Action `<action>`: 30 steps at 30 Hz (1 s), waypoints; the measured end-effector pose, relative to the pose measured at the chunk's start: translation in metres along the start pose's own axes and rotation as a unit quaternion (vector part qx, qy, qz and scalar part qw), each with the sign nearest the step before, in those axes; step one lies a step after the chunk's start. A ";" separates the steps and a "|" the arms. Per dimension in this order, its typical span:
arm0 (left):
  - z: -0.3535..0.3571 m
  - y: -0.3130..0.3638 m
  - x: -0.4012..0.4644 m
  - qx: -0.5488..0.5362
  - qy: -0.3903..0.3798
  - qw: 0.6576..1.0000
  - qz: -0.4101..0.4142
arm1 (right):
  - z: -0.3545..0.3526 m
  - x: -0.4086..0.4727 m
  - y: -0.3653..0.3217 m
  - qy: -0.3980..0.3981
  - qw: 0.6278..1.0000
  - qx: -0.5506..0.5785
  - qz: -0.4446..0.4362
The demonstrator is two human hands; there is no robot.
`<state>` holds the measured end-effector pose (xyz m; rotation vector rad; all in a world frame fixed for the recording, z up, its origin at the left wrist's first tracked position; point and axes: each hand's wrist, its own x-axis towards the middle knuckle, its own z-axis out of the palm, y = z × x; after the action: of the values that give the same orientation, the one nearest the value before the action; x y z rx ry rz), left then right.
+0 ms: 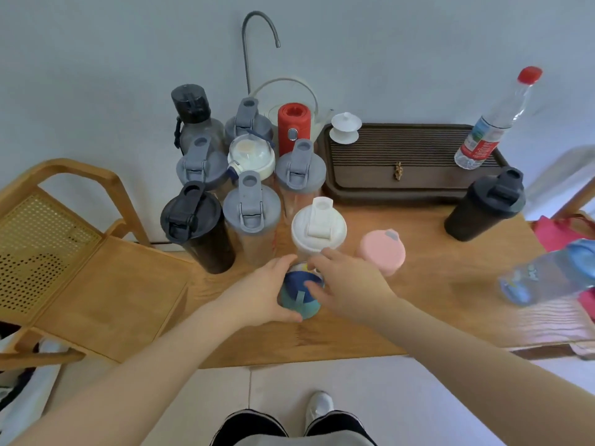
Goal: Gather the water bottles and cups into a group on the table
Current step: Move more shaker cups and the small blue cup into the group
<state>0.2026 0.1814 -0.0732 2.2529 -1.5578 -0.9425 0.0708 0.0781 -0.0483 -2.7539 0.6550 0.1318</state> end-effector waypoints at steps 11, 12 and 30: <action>-0.041 -0.008 -0.013 0.050 0.117 0.983 0.133 | 0.042 0.010 -0.021 0.020 0.995 0.020 0.099; -0.041 -0.008 -0.011 0.049 0.128 0.979 0.150 | 0.035 0.005 -0.021 0.029 0.995 0.030 0.095; -0.016 0.041 0.079 0.345 0.089 0.930 0.096 | -0.108 0.034 0.106 0.220 0.967 0.079 0.106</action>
<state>0.1993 0.0916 -0.0685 2.4321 -2.2114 -0.1176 0.0552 -0.0608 0.0198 -2.5644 1.0220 -0.4795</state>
